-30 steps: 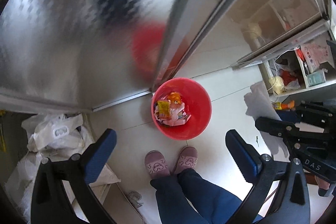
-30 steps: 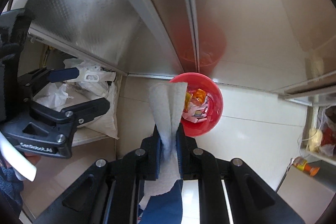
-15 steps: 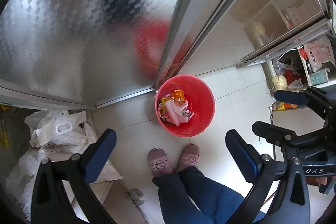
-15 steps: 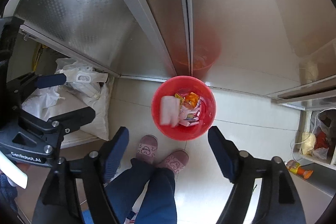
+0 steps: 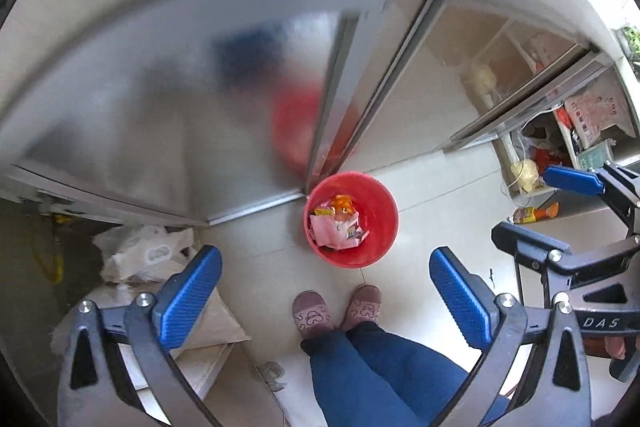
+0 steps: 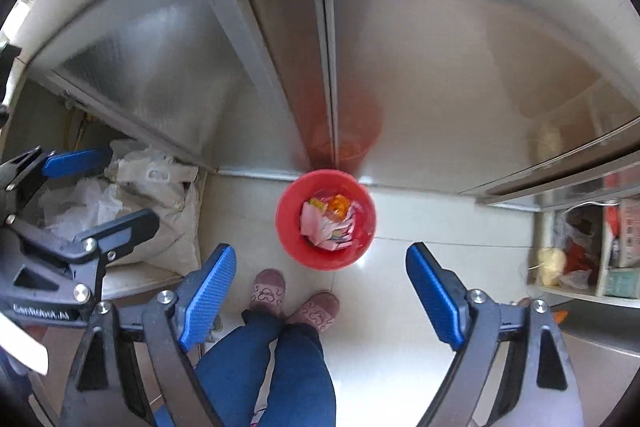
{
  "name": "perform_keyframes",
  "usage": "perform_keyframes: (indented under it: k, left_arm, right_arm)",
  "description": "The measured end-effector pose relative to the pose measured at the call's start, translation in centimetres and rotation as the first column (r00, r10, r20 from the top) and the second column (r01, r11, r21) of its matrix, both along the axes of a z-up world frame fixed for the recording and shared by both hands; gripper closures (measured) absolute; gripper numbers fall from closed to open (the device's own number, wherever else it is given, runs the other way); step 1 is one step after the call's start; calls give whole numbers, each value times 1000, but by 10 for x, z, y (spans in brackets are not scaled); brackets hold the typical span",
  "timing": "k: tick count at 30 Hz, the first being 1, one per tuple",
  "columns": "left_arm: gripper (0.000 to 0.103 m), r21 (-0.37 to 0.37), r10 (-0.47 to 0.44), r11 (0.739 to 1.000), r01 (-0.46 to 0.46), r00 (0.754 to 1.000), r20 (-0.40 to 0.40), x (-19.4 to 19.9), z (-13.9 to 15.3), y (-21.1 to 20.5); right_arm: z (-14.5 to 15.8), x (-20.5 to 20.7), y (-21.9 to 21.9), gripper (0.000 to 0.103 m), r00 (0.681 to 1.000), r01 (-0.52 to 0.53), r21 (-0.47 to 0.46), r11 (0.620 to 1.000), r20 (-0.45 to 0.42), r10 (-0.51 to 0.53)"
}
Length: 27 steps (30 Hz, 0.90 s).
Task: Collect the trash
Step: 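Raise both grippers back over the counter toward the white scoop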
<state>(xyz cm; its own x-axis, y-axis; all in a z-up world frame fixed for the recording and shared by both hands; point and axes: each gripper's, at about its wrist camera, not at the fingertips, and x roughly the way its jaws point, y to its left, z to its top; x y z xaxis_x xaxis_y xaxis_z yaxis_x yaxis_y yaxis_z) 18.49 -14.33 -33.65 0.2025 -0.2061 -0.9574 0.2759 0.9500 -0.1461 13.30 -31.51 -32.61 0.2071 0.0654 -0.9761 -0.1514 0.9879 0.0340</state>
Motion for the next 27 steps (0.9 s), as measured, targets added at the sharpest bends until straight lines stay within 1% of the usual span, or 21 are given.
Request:
perform_keyframes:
  k: [2, 4, 6, 10, 14, 17, 20, 22, 27]
  left_arm:
    - [0, 10, 9, 1000, -9, 1000, 11, -2, 21, 4]
    - [0, 38, 17, 999, -19, 999, 45, -3, 46, 7]
    - [0, 48, 26, 998, -29, 997, 71, -4, 71, 8]
    - [0, 45, 39, 998, -45, 992, 120, -4, 111, 14]
    - [0, 35, 75, 996, -80, 987, 142, 2, 143, 26]
    - [0, 39, 105, 993, -113, 980, 169, 9, 163, 35]
    - [0, 52, 130, 988, -143, 972, 195, 21, 181, 49]
    - [0, 56, 150, 985, -165, 968, 203, 32, 194, 60]
    - [0, 64, 178, 978, -196, 959, 221, 67, 213, 92]
  right_arm:
    - [25, -2, 2, 17, 1000, -4, -1, 1000, 30, 4]
    - [47, -5, 2, 16, 998, 2, -8, 1000, 59, -1]
    - [69, -6, 1, 16, 998, 16, 1, 1000, 65, -16]
    - [111, -6, 1, 16, 994, 19, -2, 1000, 109, -18]
    - [151, -1, 7, 16, 988, 4, -8, 1000, 156, -3]
    - [172, 8, 14, 16, 982, -26, 4, 1000, 188, 25]
    - [186, 22, 21, 16, 977, -60, 22, 998, 209, 54]
    - [195, 35, 29, 16, 971, -82, 30, 996, 229, 73]
    - [214, 68, 56, 16, 959, -129, 46, 991, 261, 113]
